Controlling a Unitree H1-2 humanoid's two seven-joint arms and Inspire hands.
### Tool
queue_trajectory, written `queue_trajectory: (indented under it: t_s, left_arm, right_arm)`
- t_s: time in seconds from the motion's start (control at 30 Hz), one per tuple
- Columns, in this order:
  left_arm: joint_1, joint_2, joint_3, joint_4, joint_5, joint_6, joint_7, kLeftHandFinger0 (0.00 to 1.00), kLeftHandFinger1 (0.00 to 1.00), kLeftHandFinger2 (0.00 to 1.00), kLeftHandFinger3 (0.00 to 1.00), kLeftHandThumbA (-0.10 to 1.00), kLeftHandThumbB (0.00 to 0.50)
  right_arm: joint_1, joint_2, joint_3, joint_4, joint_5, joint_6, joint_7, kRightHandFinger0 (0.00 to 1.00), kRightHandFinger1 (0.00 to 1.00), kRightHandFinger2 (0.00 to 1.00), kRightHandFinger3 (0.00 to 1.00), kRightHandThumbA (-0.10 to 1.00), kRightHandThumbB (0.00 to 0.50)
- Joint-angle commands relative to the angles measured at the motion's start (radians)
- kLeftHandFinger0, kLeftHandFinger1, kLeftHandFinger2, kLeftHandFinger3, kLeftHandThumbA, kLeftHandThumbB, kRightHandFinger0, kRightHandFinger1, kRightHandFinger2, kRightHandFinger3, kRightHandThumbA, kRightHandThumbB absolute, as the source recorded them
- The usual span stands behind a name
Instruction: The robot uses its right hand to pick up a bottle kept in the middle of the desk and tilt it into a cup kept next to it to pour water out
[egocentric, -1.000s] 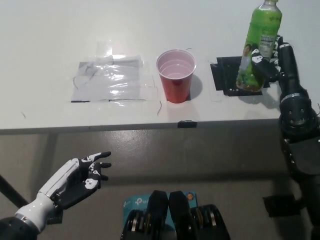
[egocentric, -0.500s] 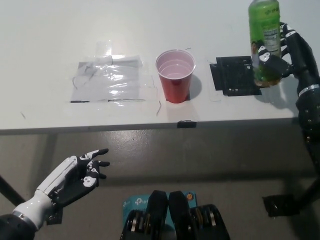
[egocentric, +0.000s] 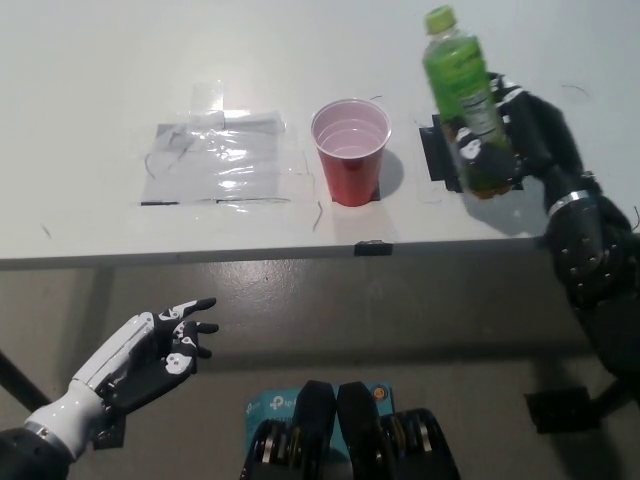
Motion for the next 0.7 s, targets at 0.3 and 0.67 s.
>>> queue_trajectory:
  t_s: [0.3,0.67]
  left_arm:
    - [-0.023,0.032,0.002,-0.02,-0.007,0.011,-0.025,0.76,0.86,0.96,1.0,0.67,0.075]
    - [-0.023,0.03,0.003,-0.03,-0.002,0.029,-0.027,0.77,0.87,0.96,1.0,0.66,0.067]
  right_arm:
    - [-0.039,-0.048,0.084,-0.061,-0.135,-0.133,0.017,0.0,0.0,0.13,0.31,-0.1,0.122]
    - [-0.069,-0.155,0.061,-0.077,-0.159,-0.147,0.078,0.0,0.05,0.22,0.35,-0.1,0.113]
